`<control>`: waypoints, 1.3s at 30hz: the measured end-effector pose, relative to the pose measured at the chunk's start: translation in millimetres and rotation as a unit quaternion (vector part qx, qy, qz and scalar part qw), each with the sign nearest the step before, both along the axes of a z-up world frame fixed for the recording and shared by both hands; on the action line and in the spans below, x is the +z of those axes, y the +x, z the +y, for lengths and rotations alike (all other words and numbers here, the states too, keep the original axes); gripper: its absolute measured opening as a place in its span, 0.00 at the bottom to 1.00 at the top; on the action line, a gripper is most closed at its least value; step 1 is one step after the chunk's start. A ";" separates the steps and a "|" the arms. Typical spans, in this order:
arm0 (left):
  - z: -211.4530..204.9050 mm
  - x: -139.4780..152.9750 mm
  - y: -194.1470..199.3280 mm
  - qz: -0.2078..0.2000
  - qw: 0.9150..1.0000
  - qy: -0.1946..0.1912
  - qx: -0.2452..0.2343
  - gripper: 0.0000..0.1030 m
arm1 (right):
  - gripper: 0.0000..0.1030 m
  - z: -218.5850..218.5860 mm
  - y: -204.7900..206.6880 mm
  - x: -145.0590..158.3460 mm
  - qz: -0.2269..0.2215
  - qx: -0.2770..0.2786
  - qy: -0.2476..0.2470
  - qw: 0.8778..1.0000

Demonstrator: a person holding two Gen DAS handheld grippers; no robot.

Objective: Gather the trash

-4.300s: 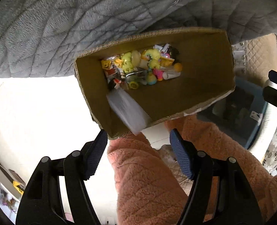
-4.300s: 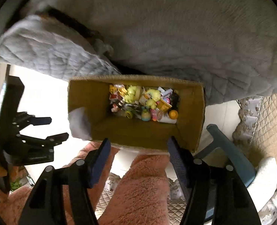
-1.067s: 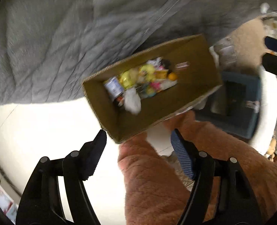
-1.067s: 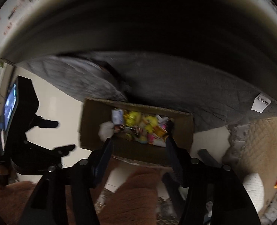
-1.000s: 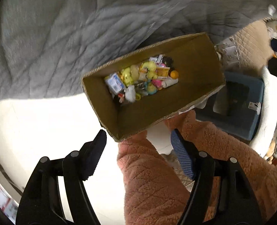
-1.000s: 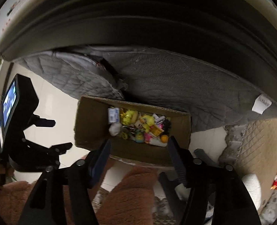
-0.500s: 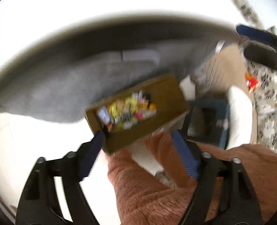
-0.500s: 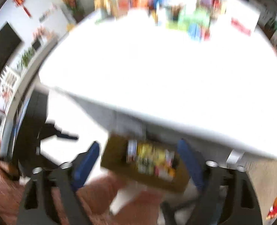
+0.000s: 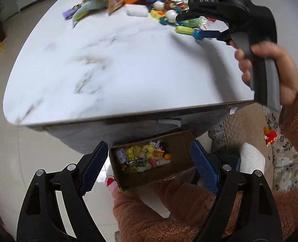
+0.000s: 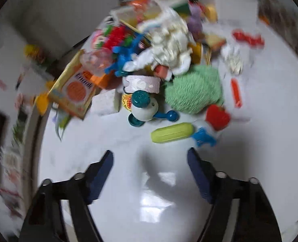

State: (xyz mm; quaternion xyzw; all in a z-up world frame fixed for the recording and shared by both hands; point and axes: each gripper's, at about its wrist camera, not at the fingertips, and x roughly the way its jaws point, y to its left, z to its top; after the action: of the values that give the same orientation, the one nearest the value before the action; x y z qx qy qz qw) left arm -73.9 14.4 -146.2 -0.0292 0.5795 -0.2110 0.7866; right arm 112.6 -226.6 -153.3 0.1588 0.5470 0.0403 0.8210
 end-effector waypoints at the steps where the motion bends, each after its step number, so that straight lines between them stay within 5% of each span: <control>1: 2.6 -0.5 -0.4 0.001 1.000 0.000 0.005 0.79 | 0.58 -0.3 4.9 -5.1 0.009 -0.018 0.010 1.000; 10: 16.8 22.1 14.4 -0.042 0.995 0.066 0.058 0.79 | 0.28 -2.4 29.3 -17.0 0.028 -0.084 -0.027 0.996; 13: 14.7 35.1 20.8 -0.062 0.992 0.081 0.068 0.79 | 0.00 -4.0 21.0 -18.1 0.034 -0.066 -0.008 0.997; 27: -9.0 45.6 41.1 -0.089 0.992 0.078 0.048 0.79 | 0.00 -18.9 -62.2 12.8 -0.005 0.004 0.003 1.000; 31: -19.8 38.4 74.4 -0.107 0.991 0.060 0.055 0.79 | 0.00 -30.6 -77.8 39.2 -0.035 0.004 0.016 0.999; 35: -60.8 29.0 117.7 -0.130 0.990 0.052 0.009 0.79 | 0.00 -43.0 -91.2 55.4 -0.051 -0.007 0.032 0.998; 39: -90.6 11.4 157.4 -0.131 0.987 0.090 -0.005 0.79 | 0.00 -50.6 -106.3 66.4 -0.059 -0.010 0.032 0.998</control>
State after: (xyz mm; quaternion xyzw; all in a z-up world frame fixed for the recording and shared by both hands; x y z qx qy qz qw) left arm 83.5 -76.1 -134.8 0.0723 0.4881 -0.1642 0.8542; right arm 6.4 -277.2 -86.9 0.1879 0.4940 0.0590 0.8468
